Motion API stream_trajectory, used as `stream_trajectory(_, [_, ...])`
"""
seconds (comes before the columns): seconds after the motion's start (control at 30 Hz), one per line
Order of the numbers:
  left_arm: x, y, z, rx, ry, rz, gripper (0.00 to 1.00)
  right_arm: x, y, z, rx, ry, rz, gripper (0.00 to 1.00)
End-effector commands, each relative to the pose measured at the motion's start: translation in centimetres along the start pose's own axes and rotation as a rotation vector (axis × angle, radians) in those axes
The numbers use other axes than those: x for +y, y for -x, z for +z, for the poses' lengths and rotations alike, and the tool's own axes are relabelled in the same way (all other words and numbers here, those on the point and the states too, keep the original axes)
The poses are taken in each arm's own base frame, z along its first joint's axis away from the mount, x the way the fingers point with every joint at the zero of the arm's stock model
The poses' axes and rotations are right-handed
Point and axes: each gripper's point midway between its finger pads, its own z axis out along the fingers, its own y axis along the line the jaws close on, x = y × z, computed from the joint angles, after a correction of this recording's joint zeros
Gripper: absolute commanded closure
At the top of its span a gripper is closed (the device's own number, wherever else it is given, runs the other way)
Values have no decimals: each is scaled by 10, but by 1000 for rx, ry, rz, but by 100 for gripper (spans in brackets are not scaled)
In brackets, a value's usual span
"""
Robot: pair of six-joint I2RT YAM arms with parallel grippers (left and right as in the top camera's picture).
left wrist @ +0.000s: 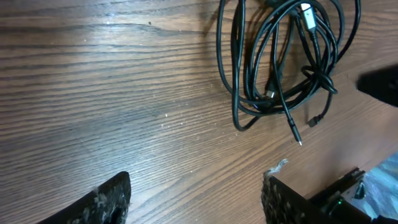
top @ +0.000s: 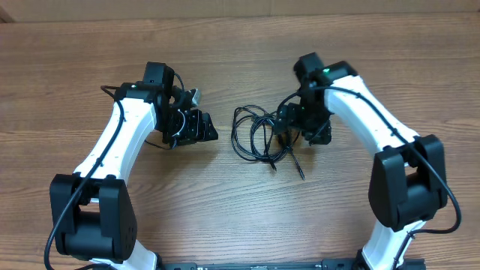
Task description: Untangle cables
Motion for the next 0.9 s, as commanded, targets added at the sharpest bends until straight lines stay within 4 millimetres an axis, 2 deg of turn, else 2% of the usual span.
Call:
stream_trajectory(0.0, [-3, 3, -2, -13, 11, 4, 33, 18, -15, -9, 67, 103, -65, 35])
stream_trajectory(0.03, [-3, 3, -2, -13, 11, 4, 33, 17, -20, -8, 83, 96, -61, 53])
stream_trajectory(0.07, [-3, 4, -2, -15, 11, 5, 33, 16, -28, -4, 111, 81, -57, 76])
stream_trajectory(0.1, [-3, 4, -2, -16, 10, 5, 32, 16, -33, 0, 126, 73, -53, 85])
stream_trajectory(0.17, [-3, 5, -2, -18, 10, 7, 33, 14, -42, 10, 152, 55, -28, 93])
stream_trajectory(0.4, [-3, 5, -2, -20, 10, 8, 32, 9, -65, 54, 193, 17, 45, 93])
stream_trajectory(0.47, [-3, 6, -2, -22, 10, 9, 32, 14, -70, 60, 201, 30, 24, 93])
stream_trajectory(0.57, [-3, 7, -2, -29, 9, 13, 32, 35, -72, 65, 192, 91, -27, 93])
stream_trajectory(0.67, [-3, 10, -3, -37, 8, 17, 32, 64, -70, 67, 166, 194, -93, 93])
stream_trajectory(0.87, [-3, 9, -2, -36, 8, 14, 32, 109, -48, 67, 26, 326, -227, 93])
